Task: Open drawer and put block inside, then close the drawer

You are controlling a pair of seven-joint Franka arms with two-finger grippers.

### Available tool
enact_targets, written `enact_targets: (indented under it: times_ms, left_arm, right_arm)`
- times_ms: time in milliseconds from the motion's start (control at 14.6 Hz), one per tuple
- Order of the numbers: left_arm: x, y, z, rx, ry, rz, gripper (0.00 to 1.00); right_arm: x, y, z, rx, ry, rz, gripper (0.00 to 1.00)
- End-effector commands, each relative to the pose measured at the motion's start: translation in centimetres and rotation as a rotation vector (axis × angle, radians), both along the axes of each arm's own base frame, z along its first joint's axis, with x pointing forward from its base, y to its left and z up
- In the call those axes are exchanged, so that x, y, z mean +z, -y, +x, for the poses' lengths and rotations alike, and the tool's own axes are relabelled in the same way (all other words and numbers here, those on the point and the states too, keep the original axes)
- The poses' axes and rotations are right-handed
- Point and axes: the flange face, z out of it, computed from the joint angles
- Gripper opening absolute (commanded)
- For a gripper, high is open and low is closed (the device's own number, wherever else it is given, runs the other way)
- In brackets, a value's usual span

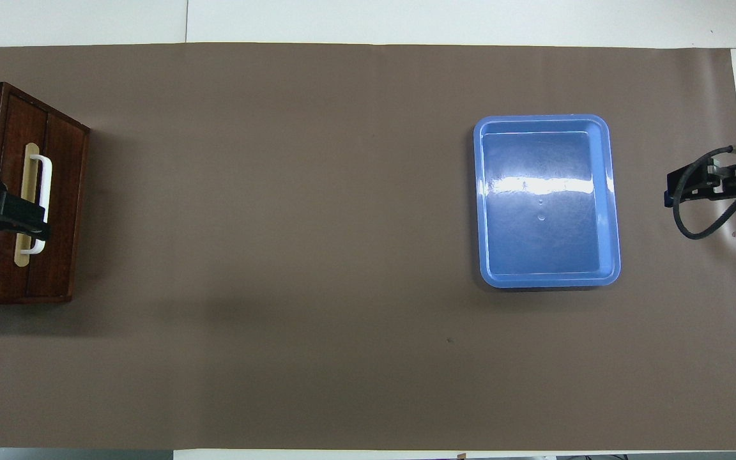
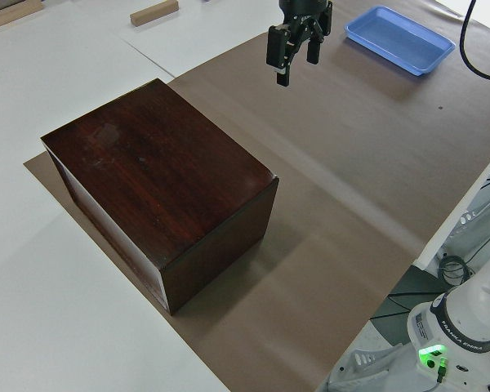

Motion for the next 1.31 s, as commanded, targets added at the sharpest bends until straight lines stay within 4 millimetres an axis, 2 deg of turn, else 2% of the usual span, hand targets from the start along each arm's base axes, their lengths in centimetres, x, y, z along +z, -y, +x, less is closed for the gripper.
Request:
enact_targets:
  times_ms: [0,275,1237]
  left_arm:
    - [0.6,0.5,-0.6,-0.027,-0.005,-0.009,1.0]
    - [0.6,2.1,-0.8,-0.057,-0.008,-0.005,1.0]
    - [0.8,1.8,-0.6,-0.062,0.021,-0.017,1.0]
  right_arm:
    - [0.4,0.1,-0.3,-0.015,-0.007,0.002,1.0]
    - [0.4,0.1,-0.3,-0.015,-0.007,0.002,1.0]
    - [0.3,0.1,-0.3,-0.015,-0.009,0.002,1.0]
